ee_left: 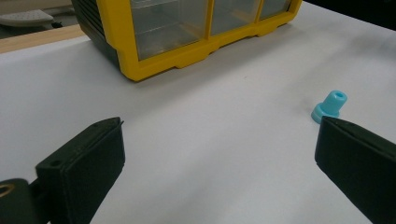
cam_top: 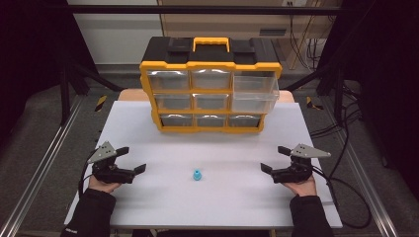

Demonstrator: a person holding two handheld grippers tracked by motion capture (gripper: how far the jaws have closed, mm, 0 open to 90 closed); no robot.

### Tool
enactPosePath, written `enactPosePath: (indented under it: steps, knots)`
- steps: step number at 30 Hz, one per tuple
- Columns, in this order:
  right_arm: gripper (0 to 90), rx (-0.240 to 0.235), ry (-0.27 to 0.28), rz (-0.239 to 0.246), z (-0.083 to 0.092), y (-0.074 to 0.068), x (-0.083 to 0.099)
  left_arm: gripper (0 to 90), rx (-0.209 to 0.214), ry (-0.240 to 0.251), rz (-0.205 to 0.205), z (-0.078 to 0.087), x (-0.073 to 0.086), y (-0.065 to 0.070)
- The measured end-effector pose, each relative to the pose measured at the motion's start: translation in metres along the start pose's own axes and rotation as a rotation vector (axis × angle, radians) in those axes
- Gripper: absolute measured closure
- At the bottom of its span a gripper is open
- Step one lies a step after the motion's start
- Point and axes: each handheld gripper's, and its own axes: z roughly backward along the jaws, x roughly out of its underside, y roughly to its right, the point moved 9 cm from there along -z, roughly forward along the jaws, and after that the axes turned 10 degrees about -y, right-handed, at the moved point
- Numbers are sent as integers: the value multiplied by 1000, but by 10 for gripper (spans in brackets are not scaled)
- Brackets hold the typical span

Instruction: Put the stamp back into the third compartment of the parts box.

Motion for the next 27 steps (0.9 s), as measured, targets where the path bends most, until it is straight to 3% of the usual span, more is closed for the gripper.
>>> enactPosePath:
  steps: [12,24,27]
  knots:
    - [5,-7,-3,28,-3,-10,-7,14,-19,-7,2,-2,2,-2]
    - [5,-42,-15,65,-13,-31,-16,14,-19,-14,4,-4,3,-2]
    - [5,-48,-40,89,-22,-41,-18,14,-20,-15,2,-4,3,-2]
